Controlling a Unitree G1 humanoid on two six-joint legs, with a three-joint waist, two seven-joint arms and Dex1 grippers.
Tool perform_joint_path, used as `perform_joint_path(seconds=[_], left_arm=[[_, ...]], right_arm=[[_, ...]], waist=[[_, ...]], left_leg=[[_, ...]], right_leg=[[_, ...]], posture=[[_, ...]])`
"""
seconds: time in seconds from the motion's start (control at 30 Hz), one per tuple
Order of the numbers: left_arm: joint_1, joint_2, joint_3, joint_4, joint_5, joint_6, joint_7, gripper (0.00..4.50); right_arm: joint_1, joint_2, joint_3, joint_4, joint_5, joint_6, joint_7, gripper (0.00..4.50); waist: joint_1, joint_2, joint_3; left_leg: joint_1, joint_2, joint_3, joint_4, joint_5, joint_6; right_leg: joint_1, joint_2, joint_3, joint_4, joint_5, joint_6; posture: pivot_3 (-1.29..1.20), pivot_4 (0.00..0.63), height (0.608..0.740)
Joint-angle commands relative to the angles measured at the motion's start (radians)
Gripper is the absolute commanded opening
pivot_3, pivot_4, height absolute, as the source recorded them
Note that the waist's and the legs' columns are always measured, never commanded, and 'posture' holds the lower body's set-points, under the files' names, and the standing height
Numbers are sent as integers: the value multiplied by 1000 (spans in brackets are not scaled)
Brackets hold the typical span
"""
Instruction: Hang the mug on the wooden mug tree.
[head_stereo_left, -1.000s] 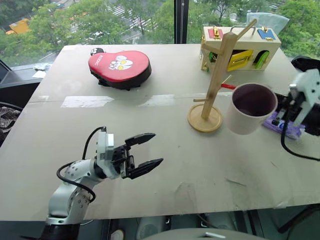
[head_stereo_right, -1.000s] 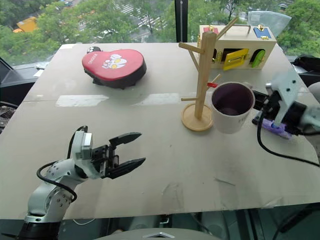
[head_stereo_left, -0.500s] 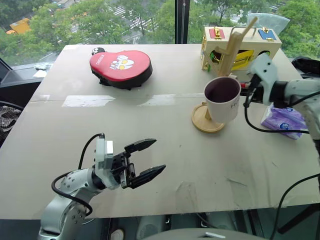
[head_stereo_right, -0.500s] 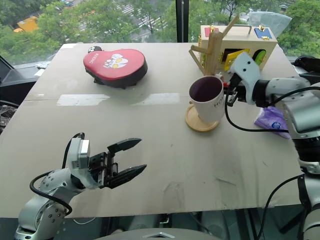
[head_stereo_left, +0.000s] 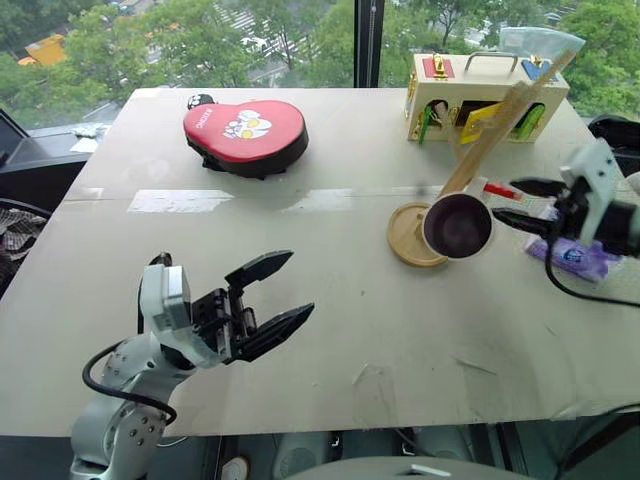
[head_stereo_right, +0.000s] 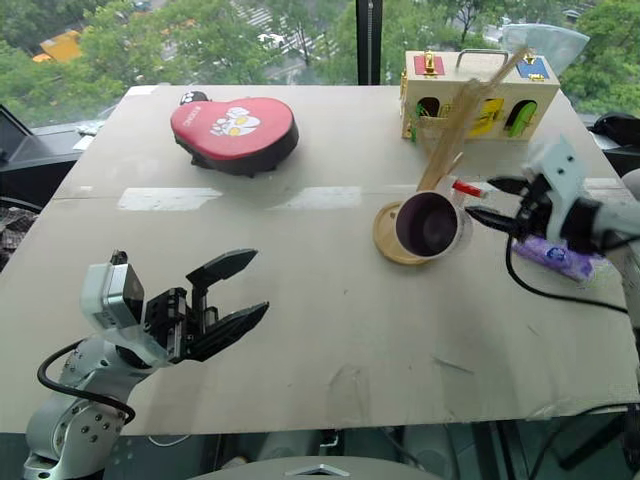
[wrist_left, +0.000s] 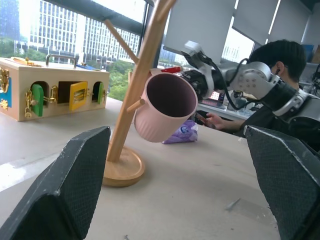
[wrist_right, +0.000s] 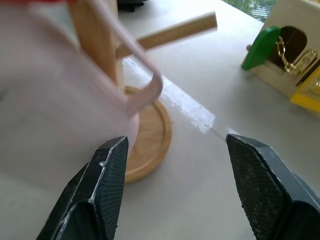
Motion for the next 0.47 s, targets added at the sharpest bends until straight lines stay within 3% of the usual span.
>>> perform_joint_path(seconds=[0.03, 0.33, 0.47], left_arm=[[-3, 12, 18, -13, -16, 4, 6, 4419], [89, 66, 64, 6, 88, 62, 120, 4419], [108, 136, 74, 29, 114, 120, 136, 4419]], right_arm=[[127, 20, -123, -101, 33, -42, -5, 3095], [569, 141, -323, -221, 17, -179, 12, 3095], [681, 181, -362, -199, 11, -247, 18, 3095]], waist=[[1, 0, 0], [6, -1, -1], [2, -1, -1]], left_leg=[[0, 0, 0, 0, 0, 0], [0, 0, -1, 0, 0, 0], [0, 0, -1, 0, 0, 0]], right_leg=[[0, 0, 0, 0, 0, 0], [1, 4, 2, -1, 0, 0], [1, 5, 3, -1, -1, 0]], posture=[[0, 150, 733], [0, 150, 733], [0, 150, 733]])
